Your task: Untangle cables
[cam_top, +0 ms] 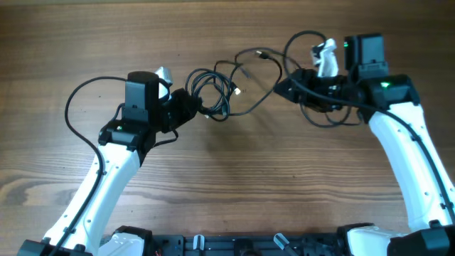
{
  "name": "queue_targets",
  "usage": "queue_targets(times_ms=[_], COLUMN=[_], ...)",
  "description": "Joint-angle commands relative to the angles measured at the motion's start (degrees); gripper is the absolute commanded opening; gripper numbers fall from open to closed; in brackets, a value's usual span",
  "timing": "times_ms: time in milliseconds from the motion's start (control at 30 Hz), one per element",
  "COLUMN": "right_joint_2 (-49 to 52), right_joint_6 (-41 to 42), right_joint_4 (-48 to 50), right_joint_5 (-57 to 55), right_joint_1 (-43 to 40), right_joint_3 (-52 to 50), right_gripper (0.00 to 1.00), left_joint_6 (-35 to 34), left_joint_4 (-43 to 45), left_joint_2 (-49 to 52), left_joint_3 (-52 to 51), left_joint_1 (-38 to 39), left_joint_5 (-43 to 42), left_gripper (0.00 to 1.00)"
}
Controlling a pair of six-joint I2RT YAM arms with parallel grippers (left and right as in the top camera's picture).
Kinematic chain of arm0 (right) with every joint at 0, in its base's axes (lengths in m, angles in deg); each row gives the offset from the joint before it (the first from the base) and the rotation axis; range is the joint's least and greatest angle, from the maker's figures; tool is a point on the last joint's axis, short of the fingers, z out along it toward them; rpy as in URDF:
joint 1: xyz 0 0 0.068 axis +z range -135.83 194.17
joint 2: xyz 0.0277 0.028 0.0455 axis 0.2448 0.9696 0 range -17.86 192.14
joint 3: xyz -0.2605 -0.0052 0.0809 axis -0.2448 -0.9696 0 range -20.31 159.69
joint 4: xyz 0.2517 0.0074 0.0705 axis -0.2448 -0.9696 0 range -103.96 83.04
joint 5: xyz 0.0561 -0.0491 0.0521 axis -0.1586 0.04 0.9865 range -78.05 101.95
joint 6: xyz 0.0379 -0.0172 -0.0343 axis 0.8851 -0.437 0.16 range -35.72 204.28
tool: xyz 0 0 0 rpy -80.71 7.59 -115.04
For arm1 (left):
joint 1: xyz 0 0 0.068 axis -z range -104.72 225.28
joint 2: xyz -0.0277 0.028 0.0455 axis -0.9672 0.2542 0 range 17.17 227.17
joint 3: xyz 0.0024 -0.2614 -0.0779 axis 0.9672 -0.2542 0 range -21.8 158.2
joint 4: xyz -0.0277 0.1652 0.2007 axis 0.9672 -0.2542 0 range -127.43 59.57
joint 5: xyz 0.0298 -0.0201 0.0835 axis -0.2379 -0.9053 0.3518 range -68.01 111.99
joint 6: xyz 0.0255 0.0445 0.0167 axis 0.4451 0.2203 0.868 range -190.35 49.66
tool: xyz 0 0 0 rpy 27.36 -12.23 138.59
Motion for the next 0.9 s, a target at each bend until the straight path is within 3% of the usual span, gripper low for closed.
queue_targets(times_ms=[0, 133, 200, 300, 567, 633, 767, 867], right_joint_2=[0.3, 0.3, 0.4, 2.8, 11.2, 12.7, 13.6, 13.6], right_joint_6=[-6.7, -7.8, -5.2, -1.5, -4.0, -3.7, -2.3, -2.3], right_joint_4=[3.2, 9.4, 11.1, 11.6, 14.5, 14.8, 15.3, 16.2], right_joint_5=[3.1, 1.7, -5.6, -14.0, -14.3, -14.2, -13.8, -13.9], right_joint_1=[3.2, 10.0, 14.2, 19.9, 25.0, 25.1, 25.1, 25.1], right_joint_3=[1.6, 1.6, 1.6, 1.6, 1.6, 1.6, 1.6, 1.6], right_gripper=[0.65, 0.63, 0.6, 0.53, 0.42, 0.34, 0.06, 0.05], left_joint_6=[3.3, 12.5, 14.9, 15.0, 15.0, 15.0, 15.0, 14.8], left_joint_4=[1.5, 0.8, 0.2, -0.2, -0.7, -0.8, -0.9, -0.9], left_joint_2=[-0.2, -0.2, -0.2, -0.2, -0.2, -0.2, -0.2, -0.2], left_joint_3=[-0.1, -0.1, -0.1, -0.1, -0.1, -0.1, -0.1, -0.1], left_joint_1=[-0.1, -0.1, -0.1, -0.1, -0.1, -0.1, -0.1, -0.1], left_joint_5=[-0.5, -0.3, -0.3, -0.5, -0.5, -0.5, -0.5, -0.5], left_gripper=[0.04, 0.04, 0.04, 0.04, 0.04, 0.04, 0.04, 0.04])
